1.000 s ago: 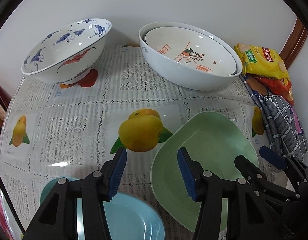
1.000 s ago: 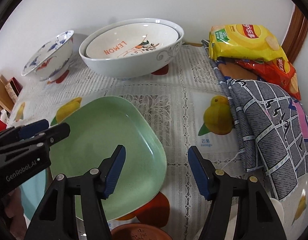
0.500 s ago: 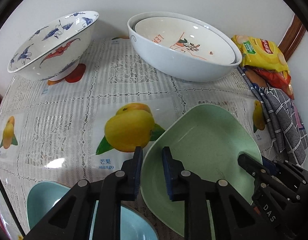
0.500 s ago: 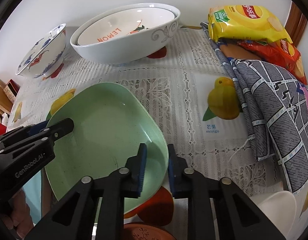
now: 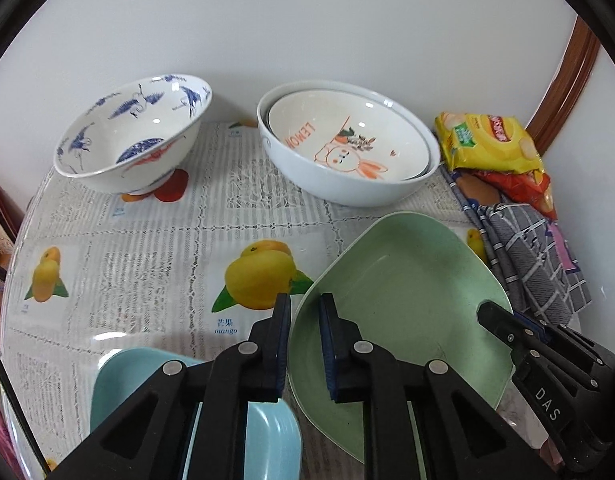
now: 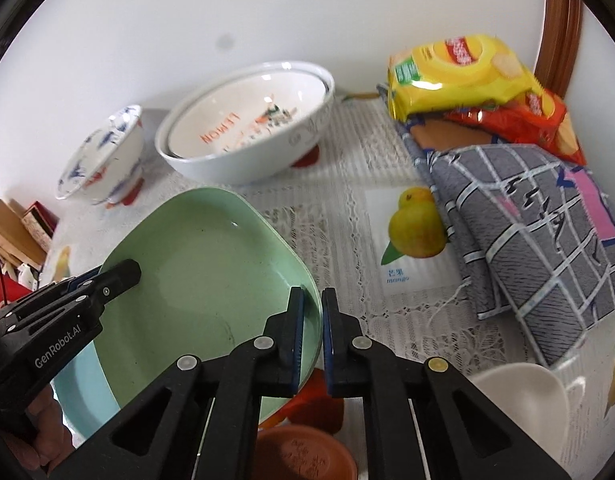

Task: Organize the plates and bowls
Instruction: 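Lift the green plate with both grippers toward the blue-pink stack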

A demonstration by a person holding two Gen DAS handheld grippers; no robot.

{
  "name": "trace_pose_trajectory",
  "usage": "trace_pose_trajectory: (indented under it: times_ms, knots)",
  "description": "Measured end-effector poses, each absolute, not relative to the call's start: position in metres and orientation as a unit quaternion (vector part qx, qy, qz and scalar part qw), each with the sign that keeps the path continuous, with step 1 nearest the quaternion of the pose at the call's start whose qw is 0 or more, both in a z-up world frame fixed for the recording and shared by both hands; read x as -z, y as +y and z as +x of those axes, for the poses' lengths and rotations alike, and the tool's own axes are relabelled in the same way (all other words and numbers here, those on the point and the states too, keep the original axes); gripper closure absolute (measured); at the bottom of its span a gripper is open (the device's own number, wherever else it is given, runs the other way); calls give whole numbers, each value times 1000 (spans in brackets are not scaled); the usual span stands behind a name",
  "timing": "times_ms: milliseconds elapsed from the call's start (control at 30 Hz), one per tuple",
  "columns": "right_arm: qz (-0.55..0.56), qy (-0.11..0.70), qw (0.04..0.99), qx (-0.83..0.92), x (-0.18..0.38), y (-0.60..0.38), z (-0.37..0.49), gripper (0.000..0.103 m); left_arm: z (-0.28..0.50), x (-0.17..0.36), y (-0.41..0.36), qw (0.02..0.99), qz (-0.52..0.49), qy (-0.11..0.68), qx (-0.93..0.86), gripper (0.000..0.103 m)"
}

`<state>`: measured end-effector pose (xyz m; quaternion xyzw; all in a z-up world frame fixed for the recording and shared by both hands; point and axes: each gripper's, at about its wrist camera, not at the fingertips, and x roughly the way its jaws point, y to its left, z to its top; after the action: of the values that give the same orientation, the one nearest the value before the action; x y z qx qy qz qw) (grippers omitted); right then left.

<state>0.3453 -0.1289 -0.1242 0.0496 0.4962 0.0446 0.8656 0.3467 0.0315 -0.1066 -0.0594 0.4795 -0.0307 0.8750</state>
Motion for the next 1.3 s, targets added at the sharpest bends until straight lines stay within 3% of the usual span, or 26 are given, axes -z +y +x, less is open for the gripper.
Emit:
trace_pose_trajectory:
  times_ms: [633,1300]
  knots:
    - [80,437,894,-56,37,-149,224,95,215,23,19,905,-68,418,37,90]
    - [99,425,898,-54,26,-147,167,95,165,14,28,909,-79,405,53,90]
